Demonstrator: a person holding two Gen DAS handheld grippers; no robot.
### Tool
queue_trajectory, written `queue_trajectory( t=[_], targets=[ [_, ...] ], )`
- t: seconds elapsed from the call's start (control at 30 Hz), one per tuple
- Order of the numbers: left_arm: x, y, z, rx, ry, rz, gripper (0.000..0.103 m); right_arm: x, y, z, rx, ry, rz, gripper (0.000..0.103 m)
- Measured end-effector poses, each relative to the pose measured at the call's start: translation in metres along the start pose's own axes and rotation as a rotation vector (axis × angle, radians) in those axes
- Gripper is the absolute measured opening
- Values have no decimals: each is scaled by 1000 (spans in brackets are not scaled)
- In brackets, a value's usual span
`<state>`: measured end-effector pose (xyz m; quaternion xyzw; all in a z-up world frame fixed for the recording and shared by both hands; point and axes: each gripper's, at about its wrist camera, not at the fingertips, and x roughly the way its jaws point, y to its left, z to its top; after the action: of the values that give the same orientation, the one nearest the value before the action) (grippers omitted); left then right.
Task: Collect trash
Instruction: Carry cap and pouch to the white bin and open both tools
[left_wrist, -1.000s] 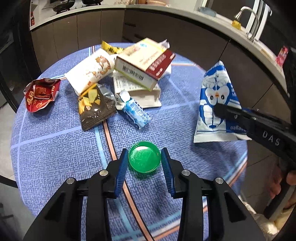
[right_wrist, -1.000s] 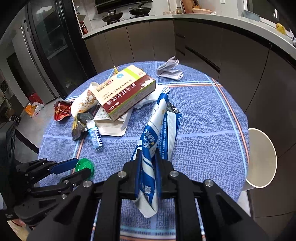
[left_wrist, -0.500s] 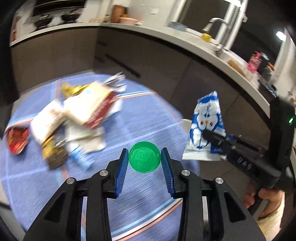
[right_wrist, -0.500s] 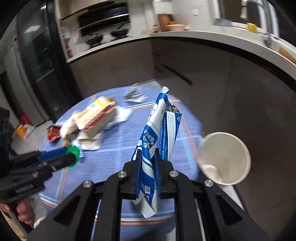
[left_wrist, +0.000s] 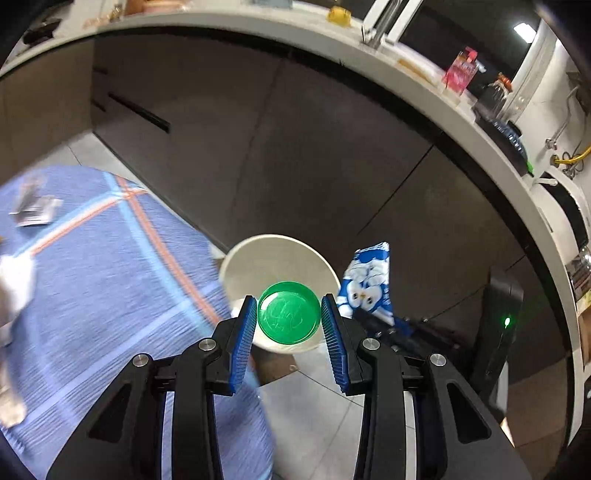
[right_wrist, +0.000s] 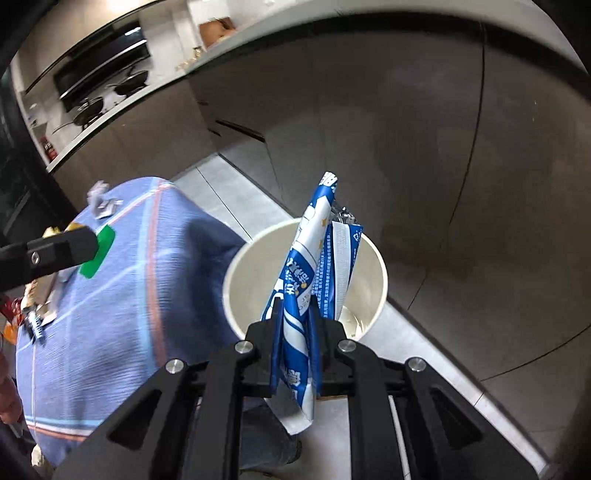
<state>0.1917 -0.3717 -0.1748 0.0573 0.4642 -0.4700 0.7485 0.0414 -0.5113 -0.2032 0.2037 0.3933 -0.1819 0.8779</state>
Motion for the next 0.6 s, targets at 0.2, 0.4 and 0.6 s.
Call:
queue_trajectory(
  t=[0.2,0.4,0.6],
  targets=[
    [72,5,16,-39,104,-4,34,44,-27,-1,51,44,42,14],
    [112,10,21,-48,159,21,34,72,-37,-3,51,87,53,18],
    [124,2,25,6,137,54,36,84,-41,-5,50,94,51,35]
  ],
)
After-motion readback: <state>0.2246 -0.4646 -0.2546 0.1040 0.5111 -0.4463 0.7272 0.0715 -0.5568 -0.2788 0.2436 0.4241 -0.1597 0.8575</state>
